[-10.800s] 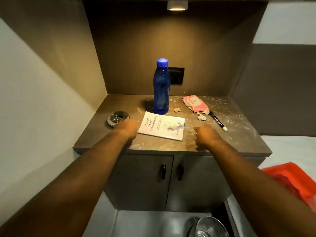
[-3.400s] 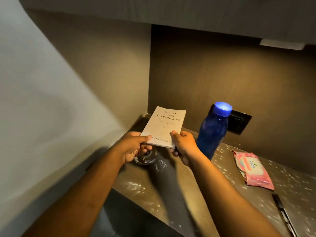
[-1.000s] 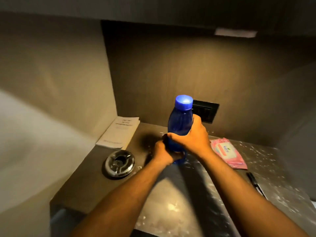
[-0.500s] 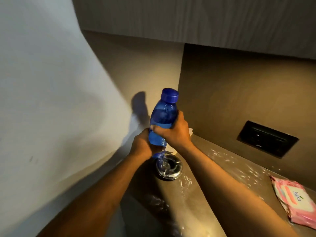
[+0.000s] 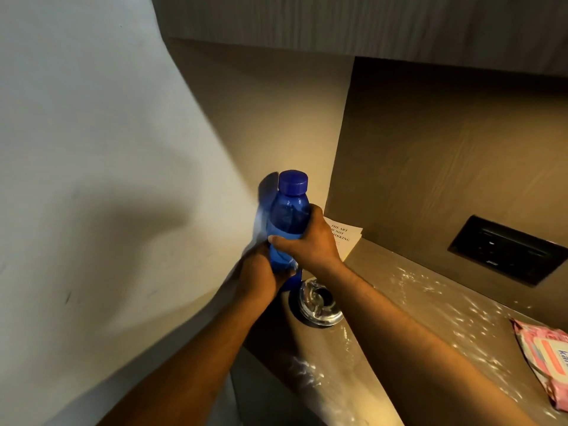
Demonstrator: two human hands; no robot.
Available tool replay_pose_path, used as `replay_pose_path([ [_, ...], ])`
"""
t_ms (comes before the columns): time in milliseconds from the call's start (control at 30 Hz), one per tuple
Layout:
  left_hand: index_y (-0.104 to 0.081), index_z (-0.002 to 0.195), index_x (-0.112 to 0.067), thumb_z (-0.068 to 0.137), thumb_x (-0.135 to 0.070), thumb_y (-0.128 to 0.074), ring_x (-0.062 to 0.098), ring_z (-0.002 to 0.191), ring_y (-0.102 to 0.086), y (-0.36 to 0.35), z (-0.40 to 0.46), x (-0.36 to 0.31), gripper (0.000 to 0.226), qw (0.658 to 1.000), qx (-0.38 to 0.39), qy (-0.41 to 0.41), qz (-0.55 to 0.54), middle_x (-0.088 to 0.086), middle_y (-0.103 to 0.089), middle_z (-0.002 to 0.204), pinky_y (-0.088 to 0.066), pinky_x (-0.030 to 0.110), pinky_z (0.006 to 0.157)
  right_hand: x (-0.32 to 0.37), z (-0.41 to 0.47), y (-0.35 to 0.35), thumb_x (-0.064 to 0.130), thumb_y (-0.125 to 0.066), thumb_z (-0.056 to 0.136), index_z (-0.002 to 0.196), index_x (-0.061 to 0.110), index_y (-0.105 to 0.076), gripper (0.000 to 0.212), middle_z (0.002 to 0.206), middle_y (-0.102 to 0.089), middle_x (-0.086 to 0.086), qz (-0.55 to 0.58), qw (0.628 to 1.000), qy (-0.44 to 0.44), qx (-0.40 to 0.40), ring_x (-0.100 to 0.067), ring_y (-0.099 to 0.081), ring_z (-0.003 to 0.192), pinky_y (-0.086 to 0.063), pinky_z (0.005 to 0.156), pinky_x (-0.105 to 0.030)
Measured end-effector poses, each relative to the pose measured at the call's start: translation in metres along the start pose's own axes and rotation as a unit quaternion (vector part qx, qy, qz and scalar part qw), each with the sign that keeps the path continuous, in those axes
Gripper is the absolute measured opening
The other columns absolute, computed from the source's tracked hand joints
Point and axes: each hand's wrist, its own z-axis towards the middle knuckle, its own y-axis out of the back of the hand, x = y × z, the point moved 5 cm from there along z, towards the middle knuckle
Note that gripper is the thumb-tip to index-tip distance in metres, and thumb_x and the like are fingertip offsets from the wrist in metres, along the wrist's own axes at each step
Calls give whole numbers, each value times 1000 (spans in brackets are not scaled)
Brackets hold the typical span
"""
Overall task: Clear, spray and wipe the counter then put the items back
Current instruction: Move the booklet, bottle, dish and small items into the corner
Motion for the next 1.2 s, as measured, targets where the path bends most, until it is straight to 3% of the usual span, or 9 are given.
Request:
replay_pose_path([
  [67,-63,109,-16,80,-33,-72,25,95,-66,-6,-6,6,35,998,15,11,63,6,-69,103,-55,35,78,0,-1,0,40,-85,64,130,26,-37,83,123,-54,5,11,1000,0,5,-13,-57,107,-50,79,-23],
  [200,-58,111,-15,81,-34,-73,19,98,-63,-2,-25,5,38,994,-15,99,-46,2,-66,106,-52,27,78,-2,-6,2,42,-84,68,136,28,-31,88,124,-50,9,40,999,15,30,-17,-57,115,-50,80,-21],
  [333,-55,87,-28,83,-34,-70,10,78,-61,-8,-37,-5,16,972,61,214,-76,-4,-65,94,-48,27,65,-14,-16,22,69,-74,65,146,47,-13,103,143,-43,-2,88,996,-7,-3,-22,-56,116,-55,79,-30],
  [433,-62,84,-31,83,-31,-69,3,75,-58,-33,-42,-44,7,973,134,152,-114,-9,-66,89,-45,21,59,-36,-26,61,75,-67,68,148,40,-20,99,141,-47,-5,61,993,-40,-97,-21,-57,114,-54,80,-28],
  [533,-69,94,-22,83,-24,-71,15,84,-66,-68,-50,-95,11,958,193,123,-175,-4,-70,89,-57,33,79,-66,-46,121,55,-72,79,145,19,-40,81,131,-57,-11,-6,974,-89,-209,-22,-59,111,-53,92,-37],
  [667,-70,104,-10,83,-20,-72,30,95,-68,-127,-67,-150,23,946,266,92,-162,13,-73,99,-55,40,88,-113,-100,225,36,-70,86,138,10,-50,62,125,-62,-16,-88,928,-183,-313,-29,-60,113,-46,97,-37],
  [800,-67,94,-21,86,-21,-69,28,96,-66,-180,-99,-197,9,926,336,71,-159,8,-71,100,-53,36,88,-161,-175,322,31,-69,87,137,5,-52,58,130,-61,-21,-143,856,-321,-379,-38,-56,121,-44,100,-41],
  [1067,-68,103,-10,88,-9,-58,31,97,-66,-258,-168,-274,18,893,414,81,-155,13,-70,103,-54,38,83,-205,-247,381,32,-62,89,108,5,-70,34,116,-69,-21,-271,802,-461,-267,-39,-65,101,-52,79,-36],
  [1200,-69,113,-8,86,-5,-58,24,98,-67,-285,-193,-280,30,877,424,140,-179,8,-71,112,-56,37,88,-216,-251,368,24,-52,91,118,8,-66,34,125,-64,-20,-295,802,-477,-205,-39,-62,110,-52,89,-37],
])
